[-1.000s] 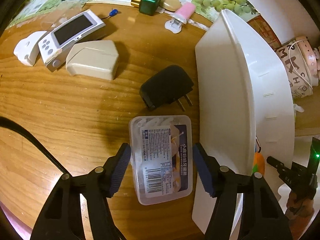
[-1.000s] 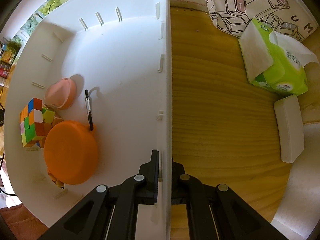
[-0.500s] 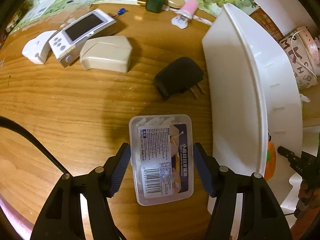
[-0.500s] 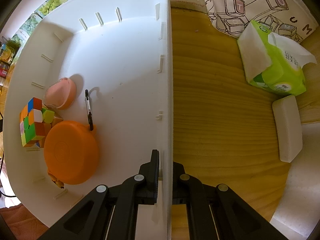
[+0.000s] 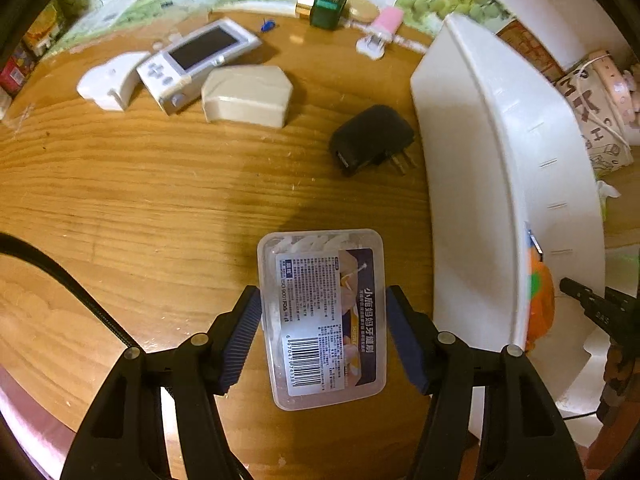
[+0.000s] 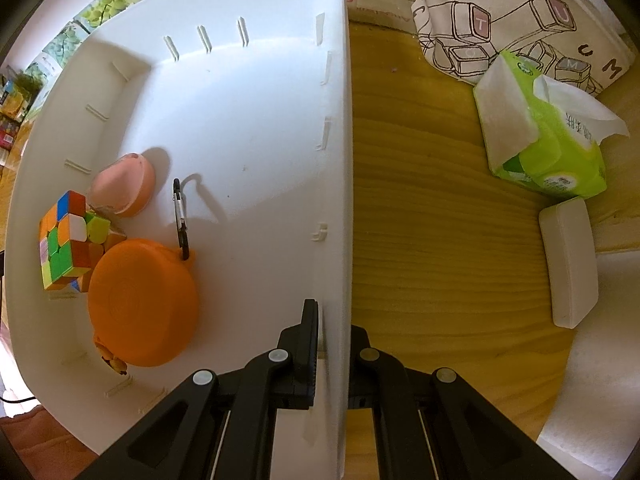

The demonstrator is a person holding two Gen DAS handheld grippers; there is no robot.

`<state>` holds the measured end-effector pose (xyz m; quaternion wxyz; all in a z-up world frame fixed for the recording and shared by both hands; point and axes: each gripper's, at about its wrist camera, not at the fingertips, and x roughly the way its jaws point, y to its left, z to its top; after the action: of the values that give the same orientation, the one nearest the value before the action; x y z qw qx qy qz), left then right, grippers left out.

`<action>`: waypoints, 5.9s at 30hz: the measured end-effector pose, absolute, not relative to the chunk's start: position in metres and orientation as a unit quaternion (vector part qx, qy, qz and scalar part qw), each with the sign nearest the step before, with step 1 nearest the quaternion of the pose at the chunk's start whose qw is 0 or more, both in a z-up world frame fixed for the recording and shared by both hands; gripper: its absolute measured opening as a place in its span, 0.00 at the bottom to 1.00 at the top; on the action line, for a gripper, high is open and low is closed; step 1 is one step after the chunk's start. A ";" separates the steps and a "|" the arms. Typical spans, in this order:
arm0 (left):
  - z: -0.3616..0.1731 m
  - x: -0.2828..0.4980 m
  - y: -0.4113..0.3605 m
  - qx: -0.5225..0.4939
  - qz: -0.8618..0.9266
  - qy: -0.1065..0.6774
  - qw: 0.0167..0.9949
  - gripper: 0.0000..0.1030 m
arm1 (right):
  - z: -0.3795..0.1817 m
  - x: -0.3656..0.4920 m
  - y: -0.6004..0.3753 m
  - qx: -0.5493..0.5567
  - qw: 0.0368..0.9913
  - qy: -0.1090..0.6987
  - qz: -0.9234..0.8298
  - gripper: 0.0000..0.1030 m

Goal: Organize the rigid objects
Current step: 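Carry the clear box over the tray with the left tool, then lower the clear box into the tray and open the left tool, then move the left tool to the beige wedge-shaped object and grasp it, then lift the beige object and carry it over the tray with the left tool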

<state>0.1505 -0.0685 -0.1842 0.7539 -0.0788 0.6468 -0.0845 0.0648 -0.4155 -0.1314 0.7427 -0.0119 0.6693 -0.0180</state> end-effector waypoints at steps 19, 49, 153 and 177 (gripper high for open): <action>-0.087 0.128 -0.113 -0.010 -0.144 0.570 0.809 0.64 | -0.126 0.060 -0.422 -0.002 0.750 0.661 -0.011 0.05; -0.081 0.103 -0.277 0.203 -0.306 0.539 0.758 0.65 | -0.118 0.049 -0.427 0.001 0.759 0.651 -0.003 0.06; -0.220 0.262 -0.075 -0.051 0.013 0.669 0.742 0.65 | -0.147 0.109 -0.414 0.030 0.700 0.709 -0.085 0.09; -0.129 0.136 -0.134 0.008 -0.068 0.631 0.773 0.65 | -0.135 0.083 -0.402 0.000 0.733 0.680 -0.026 0.08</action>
<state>0.1355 -0.1342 -0.1292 0.7725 0.0080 0.6313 -0.0680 0.0828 -0.4021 -0.1349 0.7327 0.0002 0.6800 -0.0263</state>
